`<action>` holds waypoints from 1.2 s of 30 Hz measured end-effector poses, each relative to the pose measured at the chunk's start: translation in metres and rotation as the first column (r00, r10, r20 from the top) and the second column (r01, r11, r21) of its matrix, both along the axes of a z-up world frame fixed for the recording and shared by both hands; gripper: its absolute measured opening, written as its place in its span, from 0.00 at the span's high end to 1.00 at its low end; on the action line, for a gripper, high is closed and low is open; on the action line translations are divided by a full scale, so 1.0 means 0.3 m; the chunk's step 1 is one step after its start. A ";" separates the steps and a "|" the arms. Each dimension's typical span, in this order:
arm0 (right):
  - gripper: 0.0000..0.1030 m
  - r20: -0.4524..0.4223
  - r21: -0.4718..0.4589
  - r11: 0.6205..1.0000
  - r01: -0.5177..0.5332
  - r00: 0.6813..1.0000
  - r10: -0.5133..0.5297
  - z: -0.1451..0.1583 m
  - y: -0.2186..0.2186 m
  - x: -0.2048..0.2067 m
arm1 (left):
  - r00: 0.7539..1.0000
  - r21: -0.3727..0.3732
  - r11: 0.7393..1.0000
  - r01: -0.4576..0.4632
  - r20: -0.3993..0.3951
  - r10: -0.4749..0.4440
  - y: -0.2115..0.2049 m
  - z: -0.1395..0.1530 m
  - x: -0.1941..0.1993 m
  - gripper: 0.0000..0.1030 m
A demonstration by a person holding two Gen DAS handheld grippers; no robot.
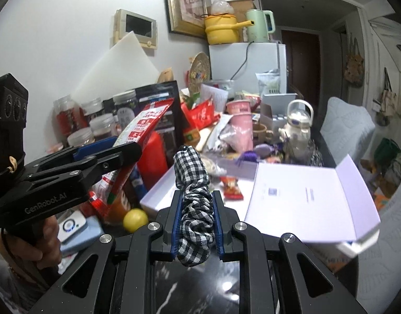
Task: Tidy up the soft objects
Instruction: 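Lift and carry the packet in left gripper while right gripper carries scrunchie to box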
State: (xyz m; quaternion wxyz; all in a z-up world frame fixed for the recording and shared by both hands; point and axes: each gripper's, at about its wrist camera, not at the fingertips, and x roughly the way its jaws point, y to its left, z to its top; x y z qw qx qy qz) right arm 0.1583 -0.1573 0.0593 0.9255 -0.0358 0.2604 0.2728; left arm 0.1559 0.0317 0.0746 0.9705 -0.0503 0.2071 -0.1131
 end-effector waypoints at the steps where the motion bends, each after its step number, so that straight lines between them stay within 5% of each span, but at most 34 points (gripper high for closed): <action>1: 0.80 0.006 0.001 1.000 0.001 1.000 -0.001 0.006 0.006 0.021 | 1.000 -0.003 1.000 -0.004 0.000 0.004 0.005 0.001 0.022 0.54; 23: 0.80 0.068 -0.029 0.999 0.045 0.997 -0.043 0.010 0.068 0.445 | 0.997 0.027 0.997 -0.071 -0.011 0.071 0.027 -0.036 0.443 0.54; 36: 0.80 -0.001 -0.019 1.000 0.019 1.000 -0.019 -0.036 0.108 0.609 | 0.984 0.058 0.993 -0.107 -0.134 0.114 0.039 -0.179 0.614 0.54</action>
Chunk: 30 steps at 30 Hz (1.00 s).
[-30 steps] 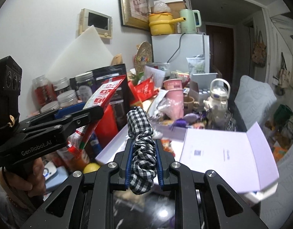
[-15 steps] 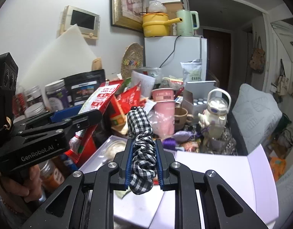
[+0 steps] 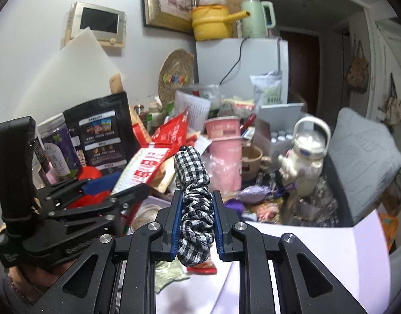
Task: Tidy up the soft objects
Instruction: 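Lift and carry the packet in left gripper while right gripper carries scrunchie to box, then release scrunchie into box with right gripper while left gripper lowers packet into box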
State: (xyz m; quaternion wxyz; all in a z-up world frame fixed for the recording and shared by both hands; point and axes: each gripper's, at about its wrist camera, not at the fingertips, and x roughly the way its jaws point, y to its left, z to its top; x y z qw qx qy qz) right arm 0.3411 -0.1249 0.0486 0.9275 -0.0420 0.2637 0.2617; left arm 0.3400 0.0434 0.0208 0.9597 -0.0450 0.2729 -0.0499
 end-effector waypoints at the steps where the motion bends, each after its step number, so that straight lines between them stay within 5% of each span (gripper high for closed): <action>1: 0.80 -0.011 -0.004 1.000 0.001 1.000 -0.001 -0.011 0.007 0.011 | 1.000 0.010 1.000 -0.001 -0.008 0.001 -0.003 -0.011 0.010 0.54; 13: 0.80 -0.133 -0.068 0.997 -0.022 0.991 0.013 -0.153 0.055 0.103 | 0.992 0.083 0.997 0.004 -0.126 0.006 -0.025 -0.143 0.104 0.54; 22: 0.80 -0.246 -0.043 0.999 -0.019 0.969 0.008 -0.238 0.044 0.169 | 0.969 0.027 0.999 0.034 -0.244 -0.027 -0.014 -0.229 0.154 0.54; 30: 0.79 -0.306 -0.108 0.994 -0.018 0.952 -0.016 -0.315 0.079 0.196 | 0.962 0.060 0.998 0.029 -0.272 -0.011 -0.019 -0.262 0.173 0.54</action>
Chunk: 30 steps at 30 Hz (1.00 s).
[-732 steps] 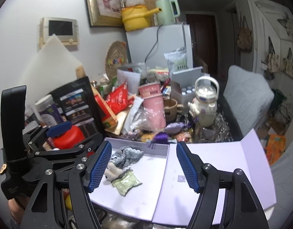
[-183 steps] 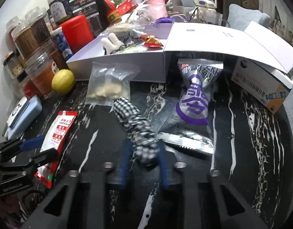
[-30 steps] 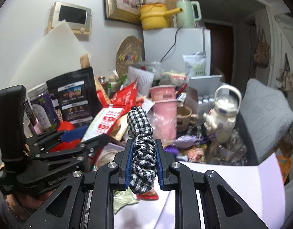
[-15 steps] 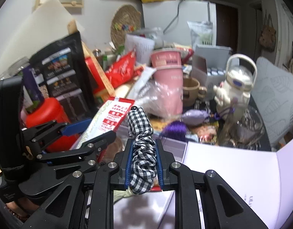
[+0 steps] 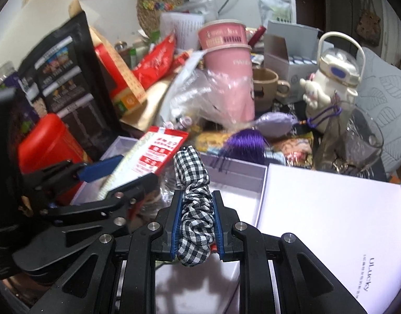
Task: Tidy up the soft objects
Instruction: 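Release scrunchie into box with right gripper while left gripper lowers packet into box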
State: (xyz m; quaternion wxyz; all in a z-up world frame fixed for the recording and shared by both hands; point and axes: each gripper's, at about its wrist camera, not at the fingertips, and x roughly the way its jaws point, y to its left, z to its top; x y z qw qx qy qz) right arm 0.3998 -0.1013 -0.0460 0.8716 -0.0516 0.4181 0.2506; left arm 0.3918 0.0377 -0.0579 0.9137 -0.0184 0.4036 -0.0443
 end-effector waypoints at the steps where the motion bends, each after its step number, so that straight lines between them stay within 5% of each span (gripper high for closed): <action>1: 0.79 -0.008 -0.009 1.000 0.001 1.000 -0.002 -0.012 0.002 0.006 | 1.000 0.002 1.000 0.002 -0.004 -0.002 0.001 -0.005 0.003 0.54; 15: 0.77 -0.093 -0.061 0.998 0.018 0.995 -0.023 -0.102 0.007 0.040 | 1.000 0.121 0.992 -0.024 0.018 0.022 -0.028 -0.003 -0.005 0.52; 27: 0.56 -0.041 -0.045 0.997 0.067 0.997 -0.068 -0.019 -0.026 0.012 | 0.999 0.068 0.997 -0.047 0.007 0.047 -0.001 0.038 -0.020 0.49; 30: 0.56 -0.020 -0.033 0.997 0.070 0.997 -0.070 0.012 -0.037 -0.005 | 0.998 0.088 0.994 -0.062 0.026 0.060 -0.007 0.058 -0.033 0.38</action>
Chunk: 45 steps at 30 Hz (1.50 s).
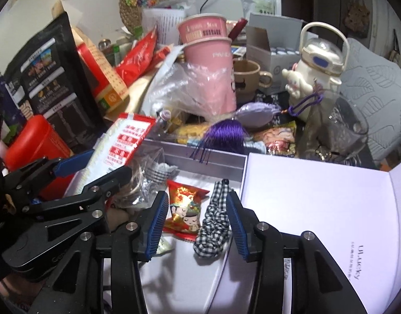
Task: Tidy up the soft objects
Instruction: 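Release scrunchie into box with right gripper while left gripper lowers packet into box, then withdraw both grippers from the box back toward the table edge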
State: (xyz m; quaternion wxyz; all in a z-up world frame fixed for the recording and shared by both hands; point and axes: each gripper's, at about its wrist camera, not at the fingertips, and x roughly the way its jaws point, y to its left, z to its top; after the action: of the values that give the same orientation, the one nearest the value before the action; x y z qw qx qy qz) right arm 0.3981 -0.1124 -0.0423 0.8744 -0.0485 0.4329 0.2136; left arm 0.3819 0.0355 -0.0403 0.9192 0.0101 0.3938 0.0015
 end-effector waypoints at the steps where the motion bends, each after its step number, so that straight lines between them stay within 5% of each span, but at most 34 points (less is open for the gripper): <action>1: 0.56 0.007 0.001 1.000 0.002 1.000 -0.002 0.009 -0.004 -0.005 | 1.000 0.007 1.000 -0.008 0.009 0.008 0.000 0.010 -0.007 0.33; 4: 0.56 0.023 -0.003 1.000 0.018 1.000 -0.018 0.034 -0.022 -0.023 | 0.999 0.011 1.000 -0.018 0.027 0.018 -0.004 0.040 -0.025 0.23; 20: 0.56 0.158 -0.011 0.999 0.051 0.986 -0.049 0.244 -0.097 -0.178 | 0.988 0.016 1.000 -0.013 0.151 0.011 -0.045 0.259 -0.150 0.23; 37: 0.52 0.339 0.040 0.998 0.051 0.939 -0.062 0.493 -0.158 -0.434 | 0.952 0.005 1.000 0.011 0.307 -0.012 -0.082 0.502 -0.388 0.23; 41: 0.45 0.374 0.050 0.998 0.043 0.926 -0.058 0.533 -0.167 -0.511 | 0.942 0.000 1.000 0.025 0.335 -0.024 -0.088 0.540 -0.456 0.09; 45: 0.41 0.398 0.056 0.998 0.036 0.916 -0.055 0.559 -0.173 -0.580 | 0.929 -0.005 1.000 0.026 0.368 -0.023 -0.089 0.571 -0.529 0.06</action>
State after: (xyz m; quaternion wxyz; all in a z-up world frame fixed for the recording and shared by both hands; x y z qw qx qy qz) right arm 0.2243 -0.1644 0.1254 0.9500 -0.0601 0.2411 0.1891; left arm 0.2232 0.0087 0.1310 0.9766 0.0101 0.2144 -0.0099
